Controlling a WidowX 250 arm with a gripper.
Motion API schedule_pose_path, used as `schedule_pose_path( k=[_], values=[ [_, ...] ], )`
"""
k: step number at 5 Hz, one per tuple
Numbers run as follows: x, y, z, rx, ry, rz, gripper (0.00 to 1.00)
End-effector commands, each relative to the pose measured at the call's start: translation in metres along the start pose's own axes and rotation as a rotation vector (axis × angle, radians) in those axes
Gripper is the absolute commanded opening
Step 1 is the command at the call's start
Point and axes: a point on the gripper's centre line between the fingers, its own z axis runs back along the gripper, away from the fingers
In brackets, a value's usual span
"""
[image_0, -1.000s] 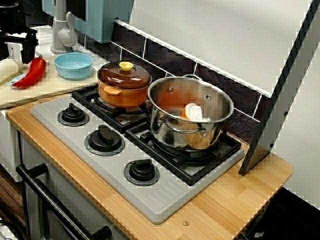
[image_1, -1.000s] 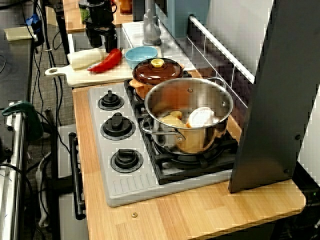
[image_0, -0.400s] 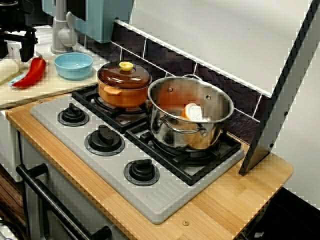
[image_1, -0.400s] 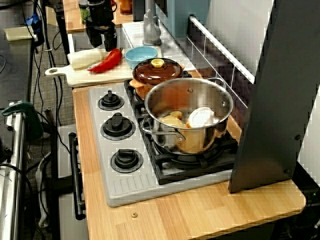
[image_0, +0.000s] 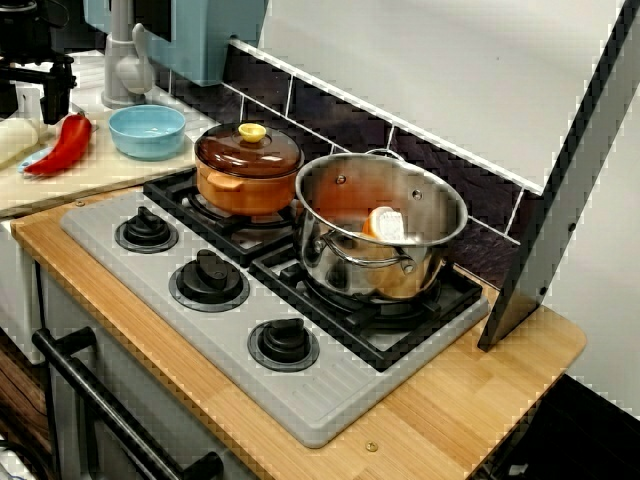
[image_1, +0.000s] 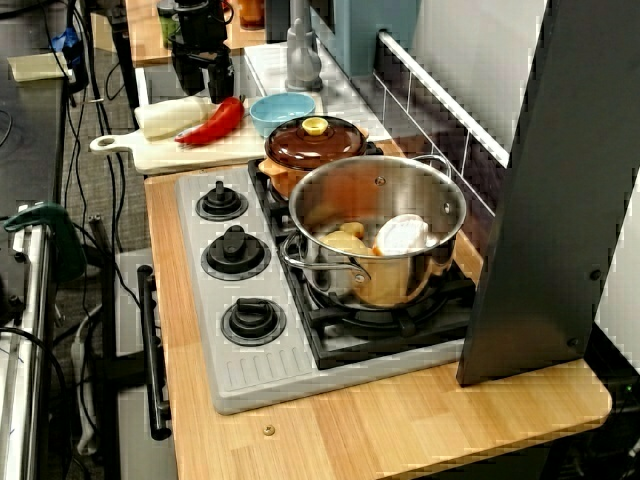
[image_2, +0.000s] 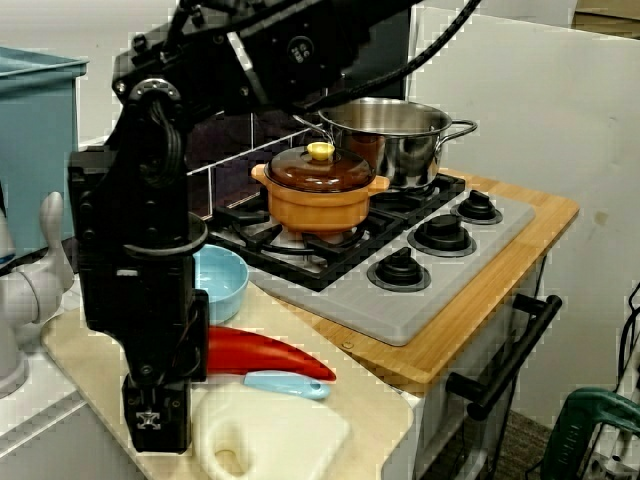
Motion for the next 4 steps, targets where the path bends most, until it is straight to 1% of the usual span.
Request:
schedule_pose_path(
  k=[1,2,4],
  values=[
    [0.004,0.0,0.044,-0.038,-0.06,-0.035,1.0],
    [0.001,0.0,0.055,-0.063,-0.059,-0.063,1.0],
    [-0.002,-0.002,0.06,-0.067,-0.065,-0.109,1.0]
  ],
)
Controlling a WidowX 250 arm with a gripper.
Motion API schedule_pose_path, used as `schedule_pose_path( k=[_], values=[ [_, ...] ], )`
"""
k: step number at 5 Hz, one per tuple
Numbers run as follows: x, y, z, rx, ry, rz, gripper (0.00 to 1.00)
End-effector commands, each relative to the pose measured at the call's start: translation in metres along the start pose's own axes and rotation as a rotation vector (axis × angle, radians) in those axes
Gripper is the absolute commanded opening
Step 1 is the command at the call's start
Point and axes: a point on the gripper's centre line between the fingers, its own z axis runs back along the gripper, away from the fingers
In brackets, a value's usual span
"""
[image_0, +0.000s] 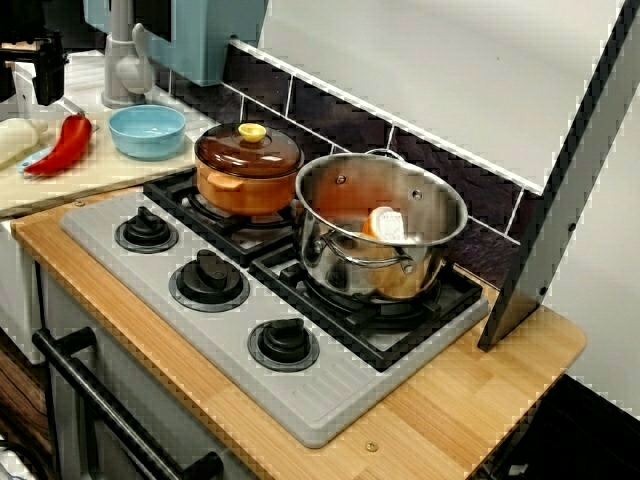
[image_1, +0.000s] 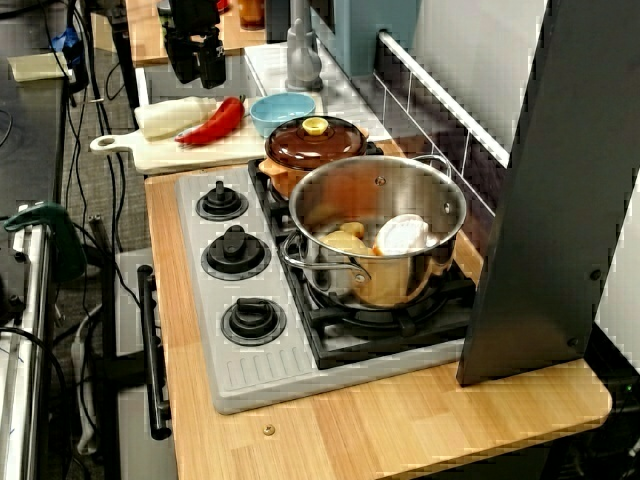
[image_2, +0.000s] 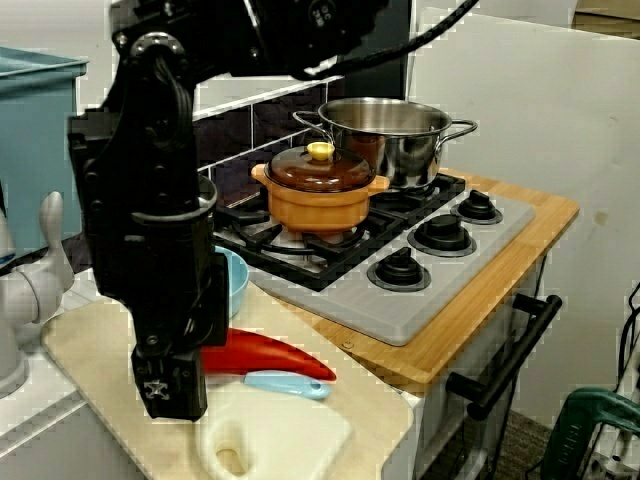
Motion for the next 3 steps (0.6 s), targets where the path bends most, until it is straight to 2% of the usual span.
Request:
schedule_pose_path(
  k=[1,3],
  values=[
    [0.001,-0.004,0.039,0.032,-0.095,-0.096,1.0],
    [-0.023,-0.02,0.042,0.059,-0.09,-0.272,1.0]
  ],
)
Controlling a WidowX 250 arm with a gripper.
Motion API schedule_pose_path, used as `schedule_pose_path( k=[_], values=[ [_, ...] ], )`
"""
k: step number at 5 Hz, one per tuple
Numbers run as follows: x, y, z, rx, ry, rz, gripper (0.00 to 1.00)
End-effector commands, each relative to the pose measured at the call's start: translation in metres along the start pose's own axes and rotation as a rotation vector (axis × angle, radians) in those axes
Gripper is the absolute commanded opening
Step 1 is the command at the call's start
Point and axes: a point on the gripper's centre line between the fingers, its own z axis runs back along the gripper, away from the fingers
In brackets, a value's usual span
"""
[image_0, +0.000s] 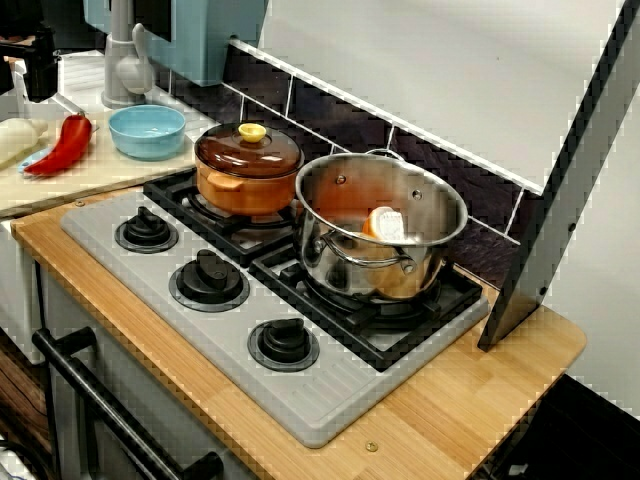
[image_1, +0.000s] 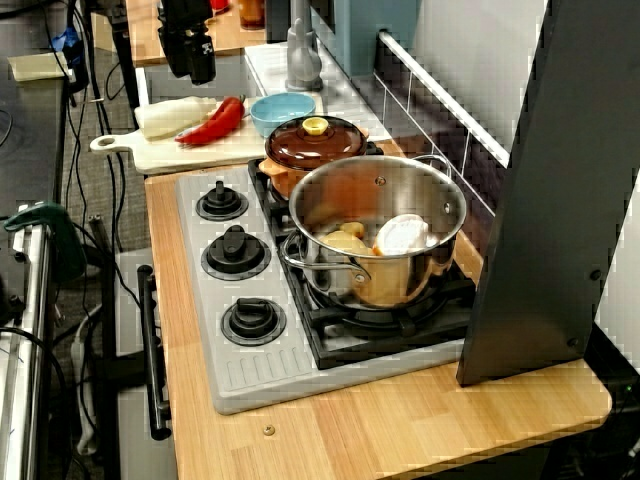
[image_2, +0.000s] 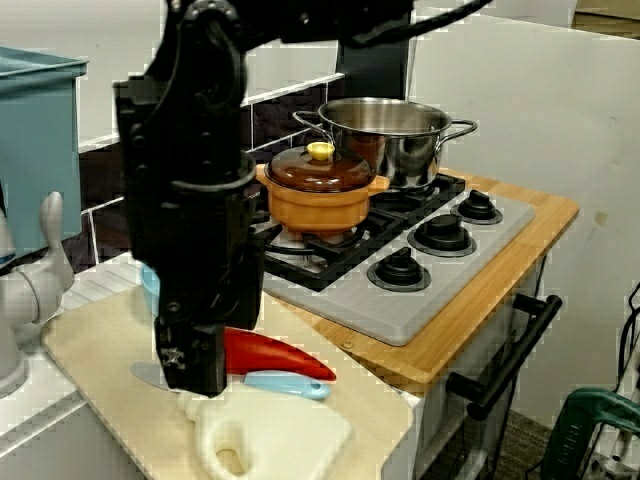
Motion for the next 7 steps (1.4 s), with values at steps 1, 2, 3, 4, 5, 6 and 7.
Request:
schedule_pose_path(
  k=[1,2,3,4,5,6,7],
  values=[
    [-0.021,-0.022,0.032,0.069,-0.042,-0.19,1.0],
    [-0.034,-0.029,0.029,0.102,-0.035,-0.293,1.0],
    [-0.039,-0.037,0.025,0.148,-0.011,-0.393,1.0],
    [-0.045,-0.038,0.029,0.15,-0.004,-0.452,1.0],
    [-0.048,-0.035,0.026,0.165,-0.009,-0.477,1.0],
    [-0.051,-0.029,0.018,0.206,-0.029,-0.509,1.0],
    [-0.051,-0.024,0.015,0.223,-0.042,-0.516,1.0]
  ],
)
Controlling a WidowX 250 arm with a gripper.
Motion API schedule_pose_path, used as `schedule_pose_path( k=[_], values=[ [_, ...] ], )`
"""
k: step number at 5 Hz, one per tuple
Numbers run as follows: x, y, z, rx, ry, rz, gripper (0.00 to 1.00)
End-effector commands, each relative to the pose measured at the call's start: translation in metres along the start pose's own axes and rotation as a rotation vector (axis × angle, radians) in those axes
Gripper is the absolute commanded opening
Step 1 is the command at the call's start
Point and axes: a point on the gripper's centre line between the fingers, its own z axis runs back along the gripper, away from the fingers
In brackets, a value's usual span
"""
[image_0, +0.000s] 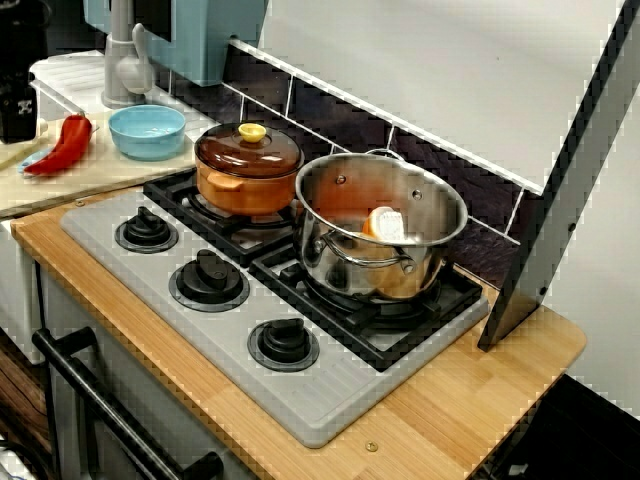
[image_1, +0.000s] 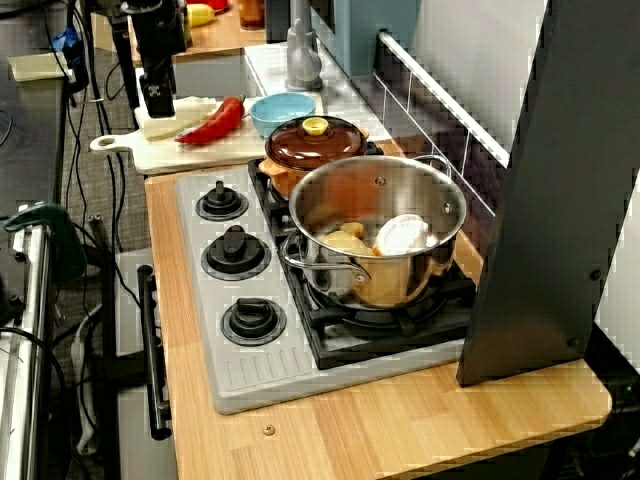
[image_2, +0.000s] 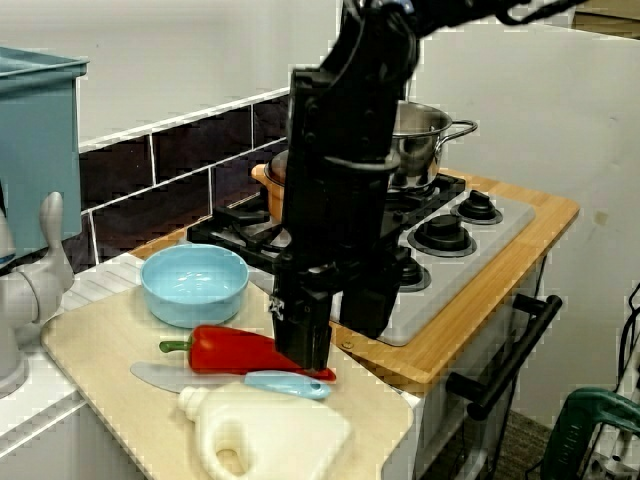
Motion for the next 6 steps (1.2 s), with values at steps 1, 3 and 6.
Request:
schedule_pose_path(
  k=[1,3,6],
  values=[
    [-0.005,0.011,0.011,0.132,-0.056,-0.003,1.0],
    [-0.003,0.009,0.0,0.206,-0.042,0.009,1.0],
    [-0.001,0.011,-0.006,0.31,-0.048,0.032,1.0]
  ],
)
